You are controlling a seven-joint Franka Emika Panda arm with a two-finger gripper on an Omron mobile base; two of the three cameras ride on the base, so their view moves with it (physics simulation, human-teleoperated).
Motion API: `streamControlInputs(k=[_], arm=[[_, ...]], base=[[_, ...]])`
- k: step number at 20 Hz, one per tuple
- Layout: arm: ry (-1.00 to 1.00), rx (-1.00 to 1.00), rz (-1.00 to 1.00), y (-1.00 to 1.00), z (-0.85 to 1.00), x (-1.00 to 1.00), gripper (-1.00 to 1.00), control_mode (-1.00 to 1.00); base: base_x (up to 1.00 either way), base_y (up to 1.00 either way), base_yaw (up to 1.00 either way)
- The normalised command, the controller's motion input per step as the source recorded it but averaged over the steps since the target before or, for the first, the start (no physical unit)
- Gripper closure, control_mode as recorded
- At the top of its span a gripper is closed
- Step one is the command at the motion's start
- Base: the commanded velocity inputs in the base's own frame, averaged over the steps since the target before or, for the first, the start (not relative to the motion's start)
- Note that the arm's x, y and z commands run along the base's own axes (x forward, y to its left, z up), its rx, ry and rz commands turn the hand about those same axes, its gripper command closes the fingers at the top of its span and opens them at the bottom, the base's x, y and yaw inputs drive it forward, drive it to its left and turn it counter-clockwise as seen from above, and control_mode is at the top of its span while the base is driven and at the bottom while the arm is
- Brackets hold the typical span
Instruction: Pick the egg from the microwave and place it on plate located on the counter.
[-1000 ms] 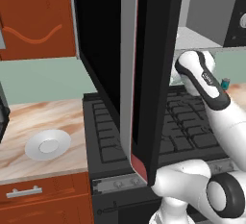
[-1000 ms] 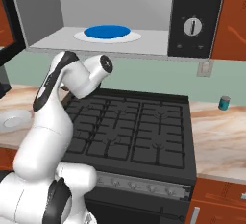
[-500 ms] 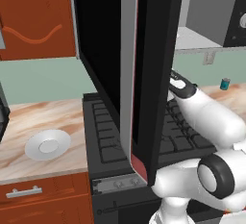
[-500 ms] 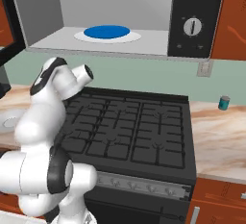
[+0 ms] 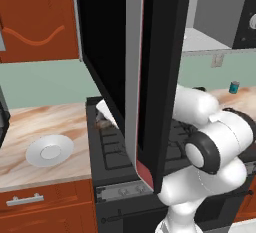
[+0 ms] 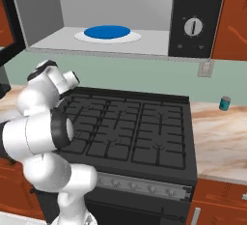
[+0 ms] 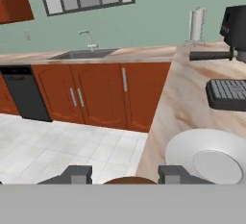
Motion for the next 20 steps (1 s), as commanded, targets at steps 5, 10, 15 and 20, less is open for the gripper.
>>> streamControlInputs(k=[5, 10, 15, 20], arm=[[0.06, 0.01, 0.11, 0.61, -0.36, 0.26, 1.0, -1.0], [0.03, 0.06, 0.02, 0.63, -0.46, 0.15, 1.0, -1.0], [0.0, 0.04, 0.0, 0.7, -0.37, 0.23, 1.0, -1.0], [0.0, 0.0, 0.0, 0.75, -0.29, 0.39, 1.0, -1.0]], base=[[0.0, 0.0, 0.0], [0.0, 0.0, 0.0], [0.0, 0.0, 0.0], [0.0, 0.0, 0.0]])
